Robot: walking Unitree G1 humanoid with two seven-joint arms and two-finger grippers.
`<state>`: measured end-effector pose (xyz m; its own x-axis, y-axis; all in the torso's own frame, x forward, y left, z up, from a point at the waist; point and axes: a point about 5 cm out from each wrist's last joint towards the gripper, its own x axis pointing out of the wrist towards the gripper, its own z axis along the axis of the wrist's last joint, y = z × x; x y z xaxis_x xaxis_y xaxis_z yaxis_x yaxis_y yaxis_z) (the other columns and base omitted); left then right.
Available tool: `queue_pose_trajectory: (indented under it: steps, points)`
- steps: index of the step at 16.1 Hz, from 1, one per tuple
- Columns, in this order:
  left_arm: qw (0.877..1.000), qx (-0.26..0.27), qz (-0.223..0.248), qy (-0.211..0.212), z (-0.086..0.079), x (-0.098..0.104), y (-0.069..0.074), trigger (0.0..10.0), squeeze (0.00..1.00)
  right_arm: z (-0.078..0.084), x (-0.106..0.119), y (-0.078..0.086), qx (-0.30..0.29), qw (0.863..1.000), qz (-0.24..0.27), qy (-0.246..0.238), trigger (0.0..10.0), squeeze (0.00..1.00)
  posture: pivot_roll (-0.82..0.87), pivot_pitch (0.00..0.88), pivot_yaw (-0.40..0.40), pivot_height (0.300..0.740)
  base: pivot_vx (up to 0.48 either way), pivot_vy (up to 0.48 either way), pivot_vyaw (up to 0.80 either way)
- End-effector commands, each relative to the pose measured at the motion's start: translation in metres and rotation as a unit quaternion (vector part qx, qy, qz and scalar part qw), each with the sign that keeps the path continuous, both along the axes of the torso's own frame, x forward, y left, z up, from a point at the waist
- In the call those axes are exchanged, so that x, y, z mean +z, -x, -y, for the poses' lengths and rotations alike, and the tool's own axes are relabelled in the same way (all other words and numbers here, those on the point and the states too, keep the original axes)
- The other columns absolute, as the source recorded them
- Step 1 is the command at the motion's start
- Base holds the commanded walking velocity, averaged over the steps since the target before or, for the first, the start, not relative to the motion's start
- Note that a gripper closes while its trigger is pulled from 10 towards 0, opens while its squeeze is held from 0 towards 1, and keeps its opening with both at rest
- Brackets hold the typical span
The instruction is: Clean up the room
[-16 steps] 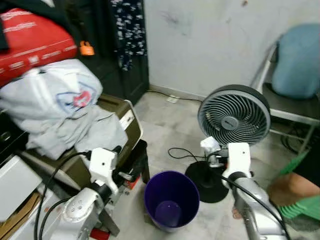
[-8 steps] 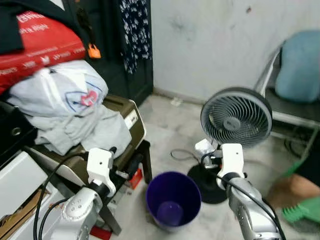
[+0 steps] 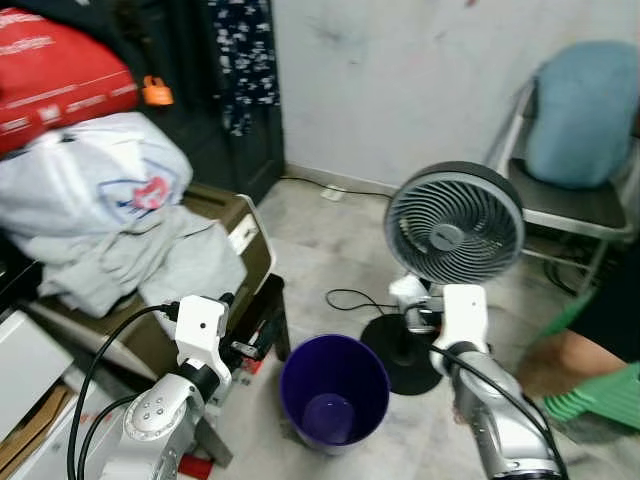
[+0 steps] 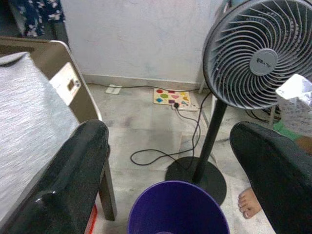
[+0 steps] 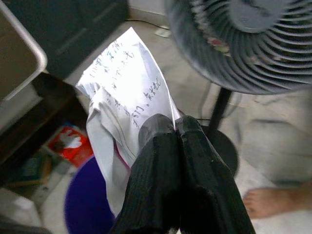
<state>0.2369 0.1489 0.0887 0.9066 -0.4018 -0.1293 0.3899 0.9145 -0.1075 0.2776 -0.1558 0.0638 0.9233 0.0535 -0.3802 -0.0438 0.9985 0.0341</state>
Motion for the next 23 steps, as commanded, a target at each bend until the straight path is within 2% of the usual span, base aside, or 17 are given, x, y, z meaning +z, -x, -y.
queue_pose_trajectory:
  steps: [1, 3, 14, 23]
  points:
    - [1.000, -0.002, 0.003, -0.001, -0.0018, 0.0006, -0.0005, 10.0, 0.00, 0.0039, 0.0006, 0.0011, -0.004, 1.000, 0.002, 0.003, 10.0, 0.00, -0.13, 0.000, 0.022, 0.740, 0.259, 0.000, 0.00]
    - [1.000, -0.006, 0.003, 0.000, -0.0001, 0.0009, -0.0002, 10.0, 0.00, 0.0043, 0.0008, 0.0006, -0.007, 1.000, 0.004, 0.002, 10.0, 0.00, -0.13, 0.000, 0.022, 0.740, 0.274, 0.000, 0.00]
    - [1.000, -0.013, 0.002, -0.001, 0.0019, 0.0001, -0.0010, 10.0, 0.00, 0.0052, 0.0010, 0.0000, -0.004, 1.000, 0.005, 0.003, 10.0, 0.00, -0.13, 0.000, 0.021, 0.740, 0.000, 0.000, 0.00]
    - [1.000, -0.014, 0.000, 0.001, 0.0029, -0.0006, -0.0004, 10.0, 0.00, 0.0059, 0.0004, 0.0005, -0.002, 1.000, 0.002, 0.006, 10.0, 0.00, -0.13, 0.000, 0.017, 0.740, 0.268, 0.000, 0.00]
